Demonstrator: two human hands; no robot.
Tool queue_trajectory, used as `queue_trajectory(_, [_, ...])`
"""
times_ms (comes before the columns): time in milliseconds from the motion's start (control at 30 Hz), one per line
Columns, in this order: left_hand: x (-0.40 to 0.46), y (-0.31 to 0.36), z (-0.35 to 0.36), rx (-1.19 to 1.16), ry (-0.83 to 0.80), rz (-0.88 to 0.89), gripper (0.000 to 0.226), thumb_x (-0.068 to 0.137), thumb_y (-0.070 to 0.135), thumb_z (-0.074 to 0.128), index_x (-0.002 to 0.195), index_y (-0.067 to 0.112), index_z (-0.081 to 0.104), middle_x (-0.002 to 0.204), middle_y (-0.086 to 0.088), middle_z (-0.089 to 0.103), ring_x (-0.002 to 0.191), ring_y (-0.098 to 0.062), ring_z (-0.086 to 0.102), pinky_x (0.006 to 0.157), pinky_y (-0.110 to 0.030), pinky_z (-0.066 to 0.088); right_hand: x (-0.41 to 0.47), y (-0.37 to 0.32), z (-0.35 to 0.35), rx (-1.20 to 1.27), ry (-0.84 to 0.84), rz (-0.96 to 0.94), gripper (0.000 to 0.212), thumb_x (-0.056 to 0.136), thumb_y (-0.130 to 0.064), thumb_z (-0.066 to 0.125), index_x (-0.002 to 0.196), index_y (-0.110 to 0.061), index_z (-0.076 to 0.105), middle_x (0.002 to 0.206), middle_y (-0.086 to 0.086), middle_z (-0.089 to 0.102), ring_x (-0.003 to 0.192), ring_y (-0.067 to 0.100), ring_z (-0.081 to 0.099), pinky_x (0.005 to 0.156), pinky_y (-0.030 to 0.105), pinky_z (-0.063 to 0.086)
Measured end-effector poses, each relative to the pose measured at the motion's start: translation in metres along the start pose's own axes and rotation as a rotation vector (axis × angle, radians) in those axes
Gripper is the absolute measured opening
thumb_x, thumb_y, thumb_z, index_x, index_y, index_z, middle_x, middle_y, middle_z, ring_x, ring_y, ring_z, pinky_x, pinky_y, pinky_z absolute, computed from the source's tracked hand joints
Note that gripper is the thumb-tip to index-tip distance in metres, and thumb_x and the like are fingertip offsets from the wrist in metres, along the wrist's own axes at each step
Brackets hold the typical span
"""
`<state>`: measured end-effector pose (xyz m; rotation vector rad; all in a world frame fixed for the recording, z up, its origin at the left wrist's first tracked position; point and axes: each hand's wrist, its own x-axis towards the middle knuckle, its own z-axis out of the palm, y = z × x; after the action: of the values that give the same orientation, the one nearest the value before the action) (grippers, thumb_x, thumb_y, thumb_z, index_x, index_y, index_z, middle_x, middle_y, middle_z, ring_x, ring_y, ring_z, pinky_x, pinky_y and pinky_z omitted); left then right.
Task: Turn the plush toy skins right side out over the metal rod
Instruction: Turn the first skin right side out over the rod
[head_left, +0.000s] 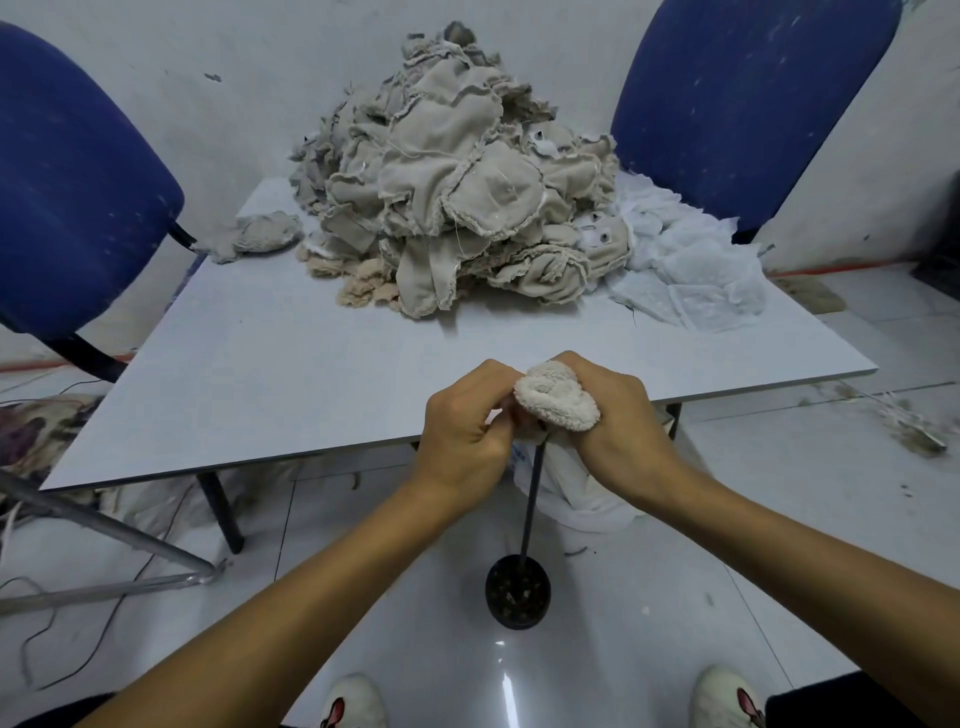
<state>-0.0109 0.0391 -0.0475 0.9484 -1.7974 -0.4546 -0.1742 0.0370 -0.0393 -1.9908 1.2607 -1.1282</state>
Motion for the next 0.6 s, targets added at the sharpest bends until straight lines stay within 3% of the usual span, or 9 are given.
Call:
queue_trajectory(133, [0.0,0.002,0.003,0.009,0.015,0.047,0.029,0.07,-0.029,0.052,0.083,-0.008,0.065,0.082,-0.016,0.064,0.076,-0.034,0.061,0.064,-0.048,0.05,-0.005,-0.003,-0.001,-0.004,0.042,-0.008,0.021,0.083,0.004,0.059,0.091,-0.014,0.065,0.082,-0.005,0.069,0.077,0.013,0.062,0.065,0.031,0.049])
queue_trajectory(267, [0.001,0.001,0.003,0.028,0.001,0.034,0.021,0.072,-0.028,0.054,0.08,-0.011,0.061,0.08,-0.018,0.061,0.073,-0.037,0.058,0.063,-0.051,0.049,-0.005,-0.005,-0.002,-0.007,0.042,0.002,0.022,0.083,0.007,0.061,0.091,-0.012,0.066,0.08,-0.003,0.069,0.075,0.015,0.061,0.065,0.035,0.048])
queue_trajectory(433, [0.007,0.001,-0.004,0.01,-0.052,0.029,0.016,0.077,-0.022,0.06,0.085,-0.009,0.056,0.082,-0.015,0.058,0.072,-0.033,0.054,0.063,-0.05,0.047,0.003,-0.006,-0.011,-0.068,-0.054,-0.039,0.018,0.087,-0.004,0.063,0.102,-0.014,0.066,0.093,-0.002,0.068,0.086,0.017,0.061,0.076,0.037,0.048])
queue_trajectory(533, [0.01,-0.002,-0.016,0.106,-0.182,0.149,0.03,0.076,-0.004,0.071,0.099,0.001,0.053,0.09,-0.006,0.057,0.074,-0.022,0.053,0.063,-0.039,0.048,0.009,-0.005,-0.024,-0.199,-0.233,-0.137,0.036,0.088,-0.012,0.071,0.122,-0.021,0.059,0.112,-0.003,0.064,0.098,0.018,0.057,0.083,0.034,0.046])
queue_trajectory(600, [0.01,-0.004,-0.022,0.219,-0.257,0.229,0.041,0.075,0.003,0.072,0.107,0.012,0.047,0.092,-0.008,0.058,0.075,-0.024,0.052,0.063,-0.037,0.046,0.011,0.0,-0.034,-0.345,-0.333,-0.188,0.058,0.086,-0.022,0.076,0.136,-0.027,0.048,0.122,-0.003,0.059,0.104,0.017,0.052,0.087,0.034,0.044])
